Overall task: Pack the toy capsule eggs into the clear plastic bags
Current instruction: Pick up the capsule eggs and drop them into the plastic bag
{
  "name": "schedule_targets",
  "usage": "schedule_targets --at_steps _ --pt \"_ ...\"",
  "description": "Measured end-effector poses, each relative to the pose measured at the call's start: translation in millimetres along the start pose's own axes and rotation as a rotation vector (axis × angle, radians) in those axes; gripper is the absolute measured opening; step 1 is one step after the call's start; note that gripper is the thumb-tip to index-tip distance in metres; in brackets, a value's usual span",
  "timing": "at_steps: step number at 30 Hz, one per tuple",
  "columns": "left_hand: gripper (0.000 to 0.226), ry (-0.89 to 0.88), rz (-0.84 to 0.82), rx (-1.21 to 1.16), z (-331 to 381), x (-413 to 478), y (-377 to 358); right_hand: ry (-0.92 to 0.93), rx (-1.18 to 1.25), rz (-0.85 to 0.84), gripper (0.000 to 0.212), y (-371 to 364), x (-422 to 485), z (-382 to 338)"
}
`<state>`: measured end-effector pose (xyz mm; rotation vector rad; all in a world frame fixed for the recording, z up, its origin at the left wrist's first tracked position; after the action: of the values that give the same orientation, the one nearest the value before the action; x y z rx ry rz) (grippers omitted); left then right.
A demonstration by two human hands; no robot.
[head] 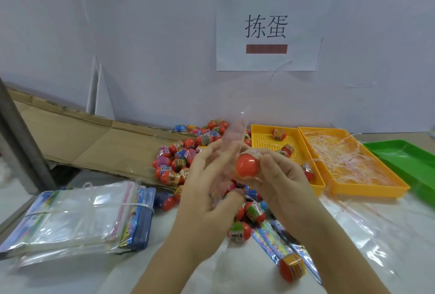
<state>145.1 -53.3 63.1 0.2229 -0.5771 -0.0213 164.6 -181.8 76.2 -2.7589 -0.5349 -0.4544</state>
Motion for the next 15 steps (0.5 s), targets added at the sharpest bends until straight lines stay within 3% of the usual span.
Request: schedule_targets --at_steps 3,8,10,11,13,15 --pt "0.041 -0.037 0.169 -0.008 1 4 13 0.01 0.021 0.012 0.05 10 2 -1" --pt "0.037 -0.017 0.049 -0.197 -2 6 4 0.002 0.088 -0.044 0.053 4 1 8" --pt "0.039 0.048 0.14 -0.33 -10 8 7 0.028 0.068 0.02 0.052 7 2 5" --pt "0.037 0.059 0.228 -0.292 -15 9 12 0.037 0.056 0.088 0.052 11 3 2" --pt "0.035 0.115 0.274 0.083 -29 12 21 0.036 -0.002 0.287 0.054 27 3 -1" --pt "0.07 0.245 -0.005 0.504 -44 11 13 -0.021 -0.062 0.487 0.047 44 1 1"
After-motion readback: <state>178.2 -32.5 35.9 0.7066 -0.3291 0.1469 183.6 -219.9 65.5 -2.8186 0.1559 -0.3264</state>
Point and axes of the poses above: each hand's wrist, its own x-axis towards the middle knuckle, its own y-axis out of the back of the hand, z = x × y, the point moved 4 cm from there along x, towards the middle knuckle
